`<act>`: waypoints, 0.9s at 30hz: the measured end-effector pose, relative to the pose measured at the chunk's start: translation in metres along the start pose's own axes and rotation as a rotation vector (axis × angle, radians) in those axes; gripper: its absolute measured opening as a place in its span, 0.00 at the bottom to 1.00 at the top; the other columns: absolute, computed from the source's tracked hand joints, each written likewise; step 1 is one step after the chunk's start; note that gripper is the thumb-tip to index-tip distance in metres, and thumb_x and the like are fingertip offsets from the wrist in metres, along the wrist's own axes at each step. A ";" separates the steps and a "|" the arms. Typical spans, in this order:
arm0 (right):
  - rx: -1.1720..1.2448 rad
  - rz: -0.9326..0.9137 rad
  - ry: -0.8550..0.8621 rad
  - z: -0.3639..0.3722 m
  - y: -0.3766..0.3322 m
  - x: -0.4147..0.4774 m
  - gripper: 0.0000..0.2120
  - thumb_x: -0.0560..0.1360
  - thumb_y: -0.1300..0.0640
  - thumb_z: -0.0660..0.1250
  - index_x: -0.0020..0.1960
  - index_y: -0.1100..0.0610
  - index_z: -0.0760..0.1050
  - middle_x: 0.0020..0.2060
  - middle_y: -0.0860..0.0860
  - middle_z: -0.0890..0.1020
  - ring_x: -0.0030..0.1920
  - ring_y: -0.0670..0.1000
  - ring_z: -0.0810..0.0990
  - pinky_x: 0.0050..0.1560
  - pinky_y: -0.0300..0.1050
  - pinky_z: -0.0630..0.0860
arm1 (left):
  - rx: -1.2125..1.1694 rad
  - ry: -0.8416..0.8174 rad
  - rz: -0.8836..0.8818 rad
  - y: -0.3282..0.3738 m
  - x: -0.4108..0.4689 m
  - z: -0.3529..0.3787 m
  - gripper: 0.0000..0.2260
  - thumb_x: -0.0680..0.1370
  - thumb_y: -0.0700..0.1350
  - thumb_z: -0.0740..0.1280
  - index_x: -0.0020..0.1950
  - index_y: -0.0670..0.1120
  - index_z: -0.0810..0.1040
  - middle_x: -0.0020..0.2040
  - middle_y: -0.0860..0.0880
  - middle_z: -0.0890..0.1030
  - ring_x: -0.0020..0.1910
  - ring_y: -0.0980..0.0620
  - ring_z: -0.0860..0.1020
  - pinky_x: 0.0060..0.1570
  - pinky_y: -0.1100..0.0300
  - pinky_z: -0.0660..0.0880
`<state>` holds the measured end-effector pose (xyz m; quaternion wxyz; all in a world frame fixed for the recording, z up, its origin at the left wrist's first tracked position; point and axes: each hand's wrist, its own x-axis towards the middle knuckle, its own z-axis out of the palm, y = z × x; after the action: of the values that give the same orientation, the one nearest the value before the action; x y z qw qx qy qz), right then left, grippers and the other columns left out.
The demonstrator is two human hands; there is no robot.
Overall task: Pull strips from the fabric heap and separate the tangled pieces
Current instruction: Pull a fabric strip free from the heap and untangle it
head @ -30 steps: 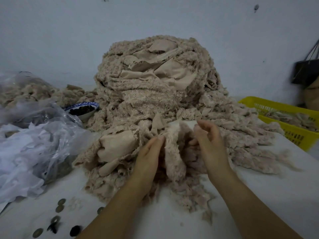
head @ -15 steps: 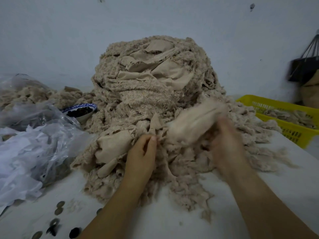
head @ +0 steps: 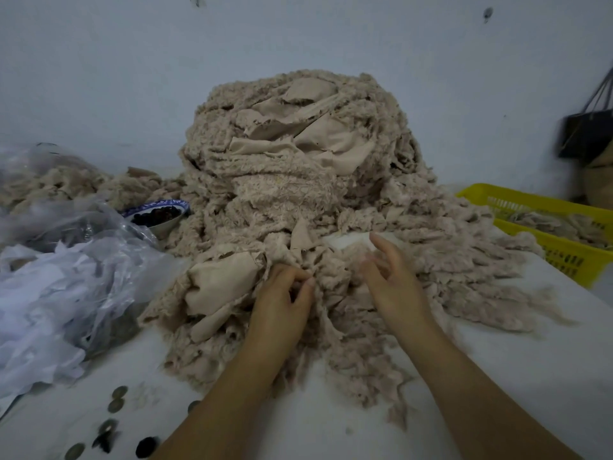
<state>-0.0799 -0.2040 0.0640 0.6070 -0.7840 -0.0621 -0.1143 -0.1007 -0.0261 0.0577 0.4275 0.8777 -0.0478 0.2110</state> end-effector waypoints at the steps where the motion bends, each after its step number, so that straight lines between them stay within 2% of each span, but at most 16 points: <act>1: -0.061 0.003 -0.022 -0.001 0.002 0.001 0.18 0.83 0.47 0.61 0.72 0.42 0.68 0.66 0.40 0.70 0.51 0.27 0.70 0.42 0.24 0.70 | 0.000 0.006 0.007 0.000 0.000 0.000 0.06 0.82 0.45 0.65 0.50 0.45 0.79 0.48 0.54 0.74 0.48 0.63 0.74 0.43 0.76 0.67; 3: -0.172 -0.014 -0.058 0.002 0.006 0.003 0.17 0.83 0.48 0.60 0.71 0.45 0.70 0.66 0.43 0.72 0.50 0.30 0.71 0.42 0.24 0.70 | 0.000 0.011 0.021 -0.002 0.000 0.001 0.05 0.82 0.45 0.65 0.49 0.46 0.78 0.47 0.55 0.74 0.46 0.63 0.74 0.42 0.76 0.67; 6: -0.216 0.002 -0.051 0.003 0.011 0.006 0.22 0.83 0.53 0.60 0.77 0.46 0.63 0.62 0.46 0.74 0.52 0.41 0.74 0.46 0.31 0.68 | 0.012 0.008 0.044 -0.001 0.000 0.003 0.04 0.82 0.44 0.65 0.51 0.47 0.78 0.48 0.56 0.73 0.44 0.62 0.73 0.43 0.76 0.67; 9: -0.385 0.072 -0.109 -0.002 0.012 0.009 0.26 0.83 0.56 0.60 0.79 0.44 0.58 0.58 0.47 0.76 0.49 0.49 0.78 0.39 0.38 0.69 | 0.073 0.016 0.126 0.002 -0.004 0.006 0.08 0.82 0.44 0.64 0.59 0.49 0.80 0.56 0.58 0.75 0.52 0.62 0.74 0.51 0.69 0.71; 10: -0.497 0.067 -0.154 -0.002 0.013 0.010 0.24 0.83 0.56 0.60 0.77 0.45 0.62 0.55 0.47 0.77 0.48 0.50 0.78 0.37 0.40 0.69 | 0.099 0.006 0.161 0.004 -0.005 0.009 0.10 0.82 0.45 0.65 0.62 0.50 0.79 0.60 0.58 0.75 0.55 0.62 0.74 0.53 0.66 0.72; 12: -0.666 0.058 -0.172 0.000 0.014 0.009 0.11 0.81 0.56 0.61 0.63 0.50 0.73 0.48 0.50 0.80 0.43 0.52 0.77 0.38 0.43 0.69 | 0.155 -0.071 0.200 0.005 -0.008 0.015 0.16 0.82 0.49 0.64 0.70 0.52 0.75 0.70 0.59 0.71 0.62 0.62 0.71 0.57 0.65 0.71; 13: -0.621 0.078 -0.124 0.000 0.012 0.010 0.05 0.81 0.56 0.61 0.56 0.53 0.74 0.45 0.52 0.81 0.41 0.53 0.77 0.37 0.45 0.71 | 0.186 -0.135 0.192 0.005 -0.009 0.018 0.20 0.82 0.52 0.64 0.74 0.54 0.70 0.74 0.59 0.66 0.65 0.62 0.69 0.59 0.64 0.71; 14: -0.453 0.114 -0.031 -0.003 0.011 0.012 0.05 0.82 0.55 0.61 0.53 0.56 0.73 0.42 0.53 0.81 0.39 0.53 0.78 0.36 0.46 0.73 | 0.227 -0.203 0.172 0.003 -0.009 0.020 0.24 0.82 0.55 0.63 0.77 0.55 0.65 0.76 0.60 0.61 0.68 0.61 0.67 0.62 0.62 0.71; 16: -0.098 0.177 0.196 -0.011 0.007 0.016 0.08 0.83 0.54 0.60 0.54 0.57 0.74 0.36 0.51 0.81 0.33 0.49 0.80 0.31 0.43 0.74 | 0.321 -0.299 0.139 -0.001 -0.008 0.024 0.29 0.81 0.57 0.62 0.80 0.54 0.58 0.79 0.59 0.55 0.73 0.57 0.64 0.65 0.59 0.70; 17: -0.040 0.165 0.267 -0.016 0.004 0.018 0.08 0.83 0.54 0.59 0.56 0.57 0.75 0.35 0.50 0.81 0.31 0.48 0.79 0.29 0.41 0.73 | 0.351 -0.316 0.128 -0.003 -0.006 0.026 0.30 0.82 0.57 0.62 0.81 0.54 0.55 0.80 0.59 0.53 0.74 0.55 0.64 0.66 0.59 0.70; 19: -0.207 0.118 0.207 -0.025 0.004 0.018 0.11 0.84 0.54 0.59 0.65 0.53 0.72 0.39 0.51 0.82 0.34 0.51 0.80 0.32 0.44 0.74 | 0.380 -0.318 0.118 -0.004 -0.004 0.029 0.32 0.82 0.57 0.62 0.82 0.54 0.52 0.81 0.57 0.52 0.75 0.53 0.64 0.65 0.59 0.69; 21: -0.582 0.136 0.018 -0.024 0.007 0.018 0.17 0.84 0.53 0.58 0.71 0.52 0.68 0.47 0.56 0.83 0.44 0.57 0.82 0.42 0.48 0.77 | 0.402 -0.316 0.122 -0.005 -0.004 0.031 0.31 0.82 0.57 0.61 0.82 0.54 0.51 0.81 0.57 0.52 0.74 0.52 0.65 0.64 0.58 0.70; 22: -0.732 0.161 -0.061 -0.023 0.011 0.020 0.15 0.83 0.53 0.58 0.68 0.54 0.70 0.50 0.57 0.82 0.48 0.58 0.81 0.46 0.49 0.77 | 0.411 -0.317 0.125 -0.005 -0.004 0.031 0.31 0.82 0.57 0.60 0.82 0.54 0.52 0.81 0.57 0.52 0.74 0.53 0.65 0.65 0.59 0.69; 23: -0.782 0.188 -0.091 -0.022 0.013 0.021 0.11 0.83 0.53 0.58 0.60 0.55 0.74 0.49 0.57 0.82 0.48 0.57 0.80 0.47 0.49 0.77 | 0.418 -0.318 0.126 -0.006 -0.004 0.032 0.31 0.82 0.58 0.60 0.82 0.53 0.52 0.81 0.57 0.52 0.74 0.53 0.65 0.66 0.59 0.68; 25: -0.582 0.239 -0.020 -0.023 0.010 0.027 0.10 0.83 0.53 0.58 0.46 0.55 0.72 0.41 0.55 0.80 0.39 0.53 0.77 0.40 0.46 0.73 | 0.444 -0.323 0.125 -0.007 -0.004 0.031 0.30 0.83 0.57 0.60 0.82 0.52 0.54 0.81 0.56 0.53 0.74 0.52 0.66 0.67 0.59 0.68; 27: -0.130 0.274 0.177 -0.033 0.001 0.034 0.10 0.83 0.54 0.59 0.46 0.56 0.75 0.40 0.55 0.82 0.34 0.50 0.77 0.36 0.44 0.73 | 0.493 -0.344 0.127 -0.004 -0.005 0.031 0.27 0.83 0.56 0.59 0.81 0.52 0.57 0.81 0.54 0.56 0.72 0.50 0.69 0.65 0.58 0.70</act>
<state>-0.0505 -0.2374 0.0791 0.5680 -0.8096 0.1064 -0.1029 -0.0938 -0.0483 0.0360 0.1731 0.9731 -0.1216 0.0911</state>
